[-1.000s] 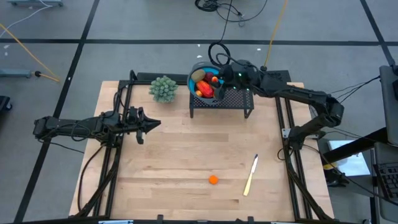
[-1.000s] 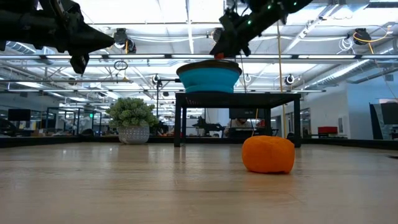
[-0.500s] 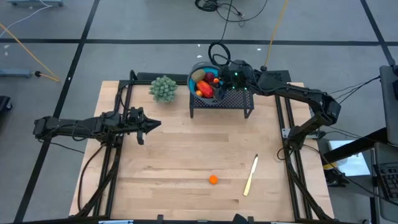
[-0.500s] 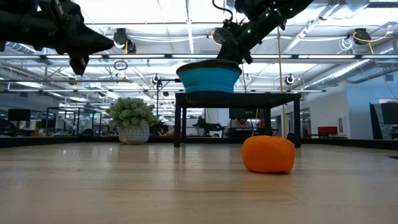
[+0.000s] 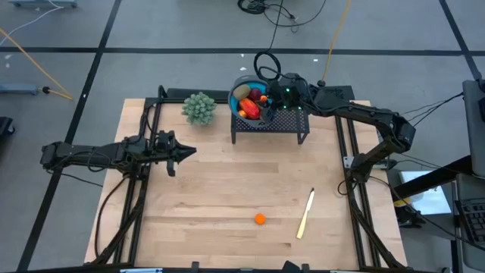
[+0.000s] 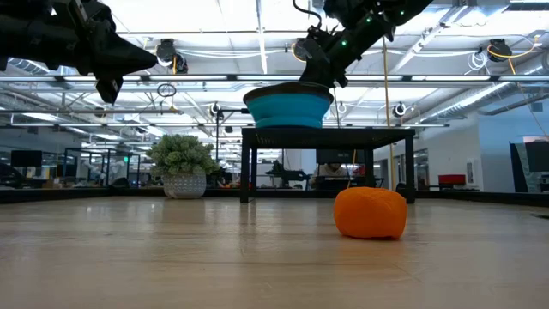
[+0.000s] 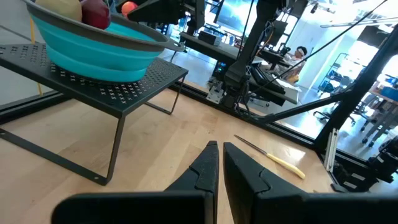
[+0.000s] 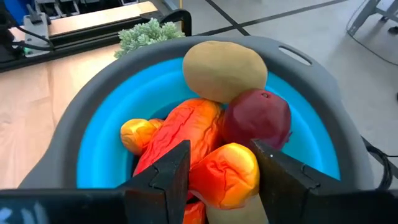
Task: Pick & Place Fruit
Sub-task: Put the peach into the blue strainer on the shelf, then put the orange into the blue strainer on the shelf
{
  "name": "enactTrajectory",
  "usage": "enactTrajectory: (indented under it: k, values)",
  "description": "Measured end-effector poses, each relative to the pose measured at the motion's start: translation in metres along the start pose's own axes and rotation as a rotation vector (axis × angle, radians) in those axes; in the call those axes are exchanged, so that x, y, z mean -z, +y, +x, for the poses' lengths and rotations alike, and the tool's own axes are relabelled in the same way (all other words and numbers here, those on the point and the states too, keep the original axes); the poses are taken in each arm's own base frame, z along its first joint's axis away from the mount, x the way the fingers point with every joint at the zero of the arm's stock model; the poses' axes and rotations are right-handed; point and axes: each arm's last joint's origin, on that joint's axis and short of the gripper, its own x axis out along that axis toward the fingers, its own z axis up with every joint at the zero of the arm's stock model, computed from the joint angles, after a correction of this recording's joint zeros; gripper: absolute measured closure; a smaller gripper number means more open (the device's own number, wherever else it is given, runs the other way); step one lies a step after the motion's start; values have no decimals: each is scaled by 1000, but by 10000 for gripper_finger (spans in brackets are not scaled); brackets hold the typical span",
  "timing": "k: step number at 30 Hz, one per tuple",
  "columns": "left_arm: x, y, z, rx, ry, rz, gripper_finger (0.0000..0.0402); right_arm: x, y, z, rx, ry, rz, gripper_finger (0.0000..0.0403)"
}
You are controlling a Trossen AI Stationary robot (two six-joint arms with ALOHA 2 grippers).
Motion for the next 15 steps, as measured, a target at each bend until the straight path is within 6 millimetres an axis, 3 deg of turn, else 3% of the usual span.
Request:
enactTrajectory:
  k: [15]
  values:
    - [0, 0, 0, 2, 0, -1, 380, -2, 1, -1, -14, -18, -41, 189]
